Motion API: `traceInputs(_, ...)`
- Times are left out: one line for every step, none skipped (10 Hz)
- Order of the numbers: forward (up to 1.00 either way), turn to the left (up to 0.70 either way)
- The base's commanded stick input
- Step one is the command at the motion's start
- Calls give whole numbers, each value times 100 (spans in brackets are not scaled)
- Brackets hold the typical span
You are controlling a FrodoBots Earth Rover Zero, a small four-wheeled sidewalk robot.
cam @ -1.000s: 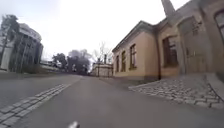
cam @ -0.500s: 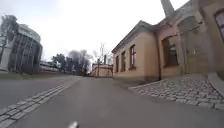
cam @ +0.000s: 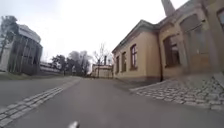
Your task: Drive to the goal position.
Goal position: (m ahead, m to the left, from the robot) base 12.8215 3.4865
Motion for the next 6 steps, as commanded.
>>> traceInputs(70, 0)
traceInputs(70, 0)
traceInputs(70, 0)
traceInputs(70, 0)
traceInputs(70, 0)
traceInputs(70, 0)
